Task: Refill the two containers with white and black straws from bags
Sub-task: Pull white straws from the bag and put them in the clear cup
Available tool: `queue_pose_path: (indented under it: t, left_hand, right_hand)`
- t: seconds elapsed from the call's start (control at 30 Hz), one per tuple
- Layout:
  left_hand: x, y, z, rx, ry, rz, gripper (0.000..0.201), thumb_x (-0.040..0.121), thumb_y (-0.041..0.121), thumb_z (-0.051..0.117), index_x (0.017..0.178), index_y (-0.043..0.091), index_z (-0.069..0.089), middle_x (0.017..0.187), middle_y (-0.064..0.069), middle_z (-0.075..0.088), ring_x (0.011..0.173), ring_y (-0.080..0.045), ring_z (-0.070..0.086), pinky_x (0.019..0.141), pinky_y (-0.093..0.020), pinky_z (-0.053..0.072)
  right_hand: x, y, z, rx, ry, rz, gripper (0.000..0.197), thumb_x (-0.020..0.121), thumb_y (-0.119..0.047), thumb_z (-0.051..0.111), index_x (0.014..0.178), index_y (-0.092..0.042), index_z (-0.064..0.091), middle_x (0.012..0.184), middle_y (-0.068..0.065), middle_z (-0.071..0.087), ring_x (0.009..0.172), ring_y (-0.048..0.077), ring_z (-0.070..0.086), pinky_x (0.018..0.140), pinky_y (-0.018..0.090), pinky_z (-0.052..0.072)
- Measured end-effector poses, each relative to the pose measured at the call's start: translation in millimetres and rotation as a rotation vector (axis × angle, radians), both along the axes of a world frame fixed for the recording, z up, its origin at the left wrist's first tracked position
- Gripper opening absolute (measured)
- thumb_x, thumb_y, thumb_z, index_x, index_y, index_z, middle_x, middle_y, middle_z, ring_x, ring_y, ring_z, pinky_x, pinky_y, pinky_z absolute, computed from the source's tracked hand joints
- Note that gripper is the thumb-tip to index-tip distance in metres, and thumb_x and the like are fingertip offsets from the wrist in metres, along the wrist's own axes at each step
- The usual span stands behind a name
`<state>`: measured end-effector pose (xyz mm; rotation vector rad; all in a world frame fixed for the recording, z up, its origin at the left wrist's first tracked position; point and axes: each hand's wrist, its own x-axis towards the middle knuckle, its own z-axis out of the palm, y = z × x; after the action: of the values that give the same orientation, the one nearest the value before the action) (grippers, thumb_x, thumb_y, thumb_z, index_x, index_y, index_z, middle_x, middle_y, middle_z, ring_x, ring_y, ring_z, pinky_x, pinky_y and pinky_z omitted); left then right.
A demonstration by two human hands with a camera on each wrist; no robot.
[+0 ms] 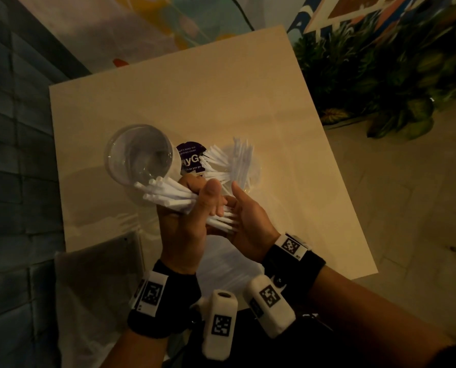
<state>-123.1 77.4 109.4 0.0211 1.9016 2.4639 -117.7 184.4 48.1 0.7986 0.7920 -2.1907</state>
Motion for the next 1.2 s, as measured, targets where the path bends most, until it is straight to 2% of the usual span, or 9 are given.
queue_pose_path:
  t: [0.13,0.3,0.5,0.7,0.8,0.87,0.97,1.07,1.2]
  left_hand:
    - [-5,1,-1,-0.001,-0.03,-0.033,0.052,0.093,0.046,0.059,0.06,0.012,0.037,0.047,0.001,0.031,0.041,-0.018,0.029,0.051,-0.031,0.033]
    - [-17,4,1,0.031,-0.037,-0.023,0.049,0.09,0.052,0.061,0.054,0.026,0.039,0.046,0.011,0.035,0.04,-0.01,0.029,0.046,-0.033,0.025]
    - [-50,19,1,-0.026,-0.039,0.046,0.048,0.093,0.043,0.058,0.059,0.017,0.036,0.048,0.009,0.034,0.045,-0.017,0.027,0.051,-0.04,0.025]
    - [-75,34,-33,-0.196,-0.108,0.082,0.037,0.091,0.032,0.065,0.06,0.022,0.046,0.05,0.008,0.045,0.045,-0.012,0.043,0.054,-0.032,0.041]
    - [-78,37,-43,-0.384,-0.134,0.058,0.036,0.095,0.027,0.063,0.062,0.017,0.051,0.056,-0.005,0.054,0.054,-0.015,0.053,0.062,-0.028,0.047]
    - [-81,35,-46,-0.43,-0.118,0.02,0.028,0.092,0.03,0.065,0.072,0.014,0.055,0.069,-0.015,0.062,0.065,-0.019,0.059,0.07,-0.029,0.049]
    - [-85,30,-38,-0.42,-0.048,0.007,0.014,0.088,0.024,0.07,0.093,0.017,0.06,0.094,-0.009,0.068,0.089,-0.022,0.065,0.082,-0.036,0.053]
    - [-82,21,-22,-0.422,0.049,0.042,0.022,0.089,0.019,0.07,0.108,0.016,0.059,0.111,-0.005,0.066,0.109,-0.021,0.063,0.097,-0.044,0.05]
    - [-57,-1,-2,-0.572,0.189,0.169,0.014,0.095,0.019,0.062,0.105,0.01,0.057,0.102,-0.003,0.064,0.098,-0.011,0.062,0.089,-0.028,0.05]
  right_hand:
    - [0,2,4,0.027,-0.001,-0.002,0.058,0.103,-0.052,0.035,0.083,-0.006,0.064,0.082,0.012,0.069,0.079,0.029,0.068,0.084,0.047,0.055]
    - [1,13,2,0.149,0.007,0.024,0.048,0.103,-0.046,0.042,0.1,-0.001,0.057,0.097,0.024,0.065,0.085,0.039,0.068,0.075,0.046,0.059]
    - [6,65,12,0.422,0.183,0.05,0.044,0.103,-0.035,0.05,0.096,0.006,0.065,0.086,0.024,0.066,0.085,0.04,0.067,0.081,0.049,0.057]
    - [16,123,6,0.58,0.158,-0.053,0.048,0.103,-0.038,0.047,0.1,0.006,0.065,0.09,0.022,0.068,0.082,0.037,0.069,0.078,0.045,0.058]
    - [23,136,-6,0.626,0.132,-0.057,0.049,0.104,-0.039,0.047,0.101,0.007,0.064,0.089,0.022,0.068,0.081,0.037,0.068,0.079,0.048,0.057]
    - [28,138,-13,0.68,0.131,-0.013,0.049,0.104,-0.039,0.046,0.1,0.007,0.065,0.089,0.022,0.068,0.079,0.035,0.068,0.079,0.048,0.057]
    - [32,134,-27,0.86,0.173,0.159,0.044,0.104,-0.037,0.046,0.095,0.001,0.066,0.088,0.019,0.071,0.073,0.028,0.07,0.075,0.046,0.059]
    - [34,127,-47,1.047,0.279,0.406,0.031,0.105,-0.028,0.047,0.09,-0.009,0.067,0.084,0.009,0.071,0.071,0.019,0.071,0.072,0.041,0.061]
    - [35,114,-69,1.079,0.374,0.58,0.02,0.101,-0.015,0.051,0.093,-0.011,0.069,0.088,0.003,0.071,0.071,0.011,0.067,0.069,0.031,0.058]
